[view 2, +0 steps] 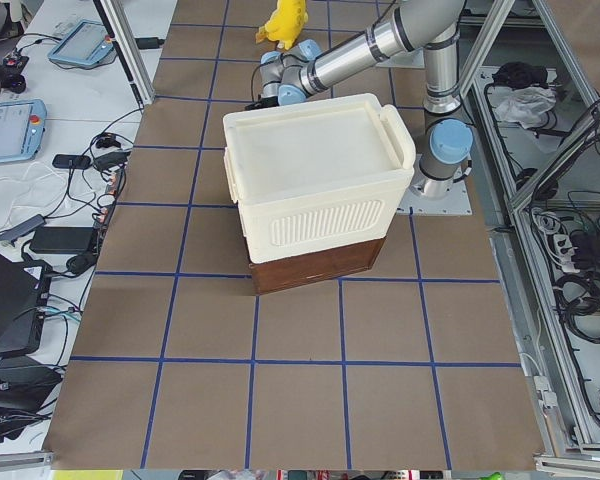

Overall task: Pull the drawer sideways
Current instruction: 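Lower the left gripper around the white drawer handle and close it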

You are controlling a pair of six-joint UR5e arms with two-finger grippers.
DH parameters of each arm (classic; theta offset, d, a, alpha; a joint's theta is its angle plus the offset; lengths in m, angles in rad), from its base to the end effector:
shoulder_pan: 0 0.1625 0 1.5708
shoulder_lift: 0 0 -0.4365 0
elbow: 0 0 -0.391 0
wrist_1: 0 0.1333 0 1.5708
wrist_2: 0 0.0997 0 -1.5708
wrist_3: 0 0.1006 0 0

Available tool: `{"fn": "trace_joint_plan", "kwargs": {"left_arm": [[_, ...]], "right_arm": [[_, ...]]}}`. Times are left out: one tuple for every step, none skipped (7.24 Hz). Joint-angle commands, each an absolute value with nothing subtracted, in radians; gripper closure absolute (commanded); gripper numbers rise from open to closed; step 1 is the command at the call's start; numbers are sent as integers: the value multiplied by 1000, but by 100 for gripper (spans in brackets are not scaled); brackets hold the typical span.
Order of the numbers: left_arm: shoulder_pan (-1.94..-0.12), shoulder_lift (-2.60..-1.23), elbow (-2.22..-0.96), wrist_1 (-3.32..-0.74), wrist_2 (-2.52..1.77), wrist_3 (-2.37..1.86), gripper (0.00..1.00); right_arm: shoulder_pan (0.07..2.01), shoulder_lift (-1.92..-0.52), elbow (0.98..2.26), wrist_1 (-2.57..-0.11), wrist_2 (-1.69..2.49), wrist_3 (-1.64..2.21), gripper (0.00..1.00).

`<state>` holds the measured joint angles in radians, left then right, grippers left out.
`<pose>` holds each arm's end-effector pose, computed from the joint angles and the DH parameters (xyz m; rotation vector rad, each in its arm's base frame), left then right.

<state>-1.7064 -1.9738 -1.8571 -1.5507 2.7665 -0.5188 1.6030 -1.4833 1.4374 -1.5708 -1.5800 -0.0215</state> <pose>-0.1107 -0.5180 0.2246 0.0763 1.8655 0.2005 0.1495 -0.5284 0.5194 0.0837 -3.1307 0.0720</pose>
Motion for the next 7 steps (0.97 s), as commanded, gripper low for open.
{"fn": "trace_joint_plan", "kwargs": {"left_arm": [[-1703,-1993,-1879,-1552,2775,-528,0],[-1692,-1994,-1896,-1552,2772,-529,0],[-1657,-1991,-1910,-1552,2772,-529,0],[-1646,-1993,-1910,-1551,2775,-520,0],[-1647,-1997,-1910,-1552,2775,-522,0],[-1647,-1997,-1910,-1552,2775,-519,0],[-1651,-1982,-1910,-1560,2775,-511,1]], "right_arm": [[1603,-1483,1437,-1571,-1580,-21,0],[1603,-1483,1437,-1571,-1580,-21,0],[1603,-1483,1437,-1571,-1580,-21,0],[1603,-1483,1437,-1571,-1580,-21,0],[1603,-1483,1437,-1571,-1580,-23,0],[1603,-1483,1437,-1571,-1580,-21,0],[1603,-1483,1437,-1571,-1580,-21,0]]}}
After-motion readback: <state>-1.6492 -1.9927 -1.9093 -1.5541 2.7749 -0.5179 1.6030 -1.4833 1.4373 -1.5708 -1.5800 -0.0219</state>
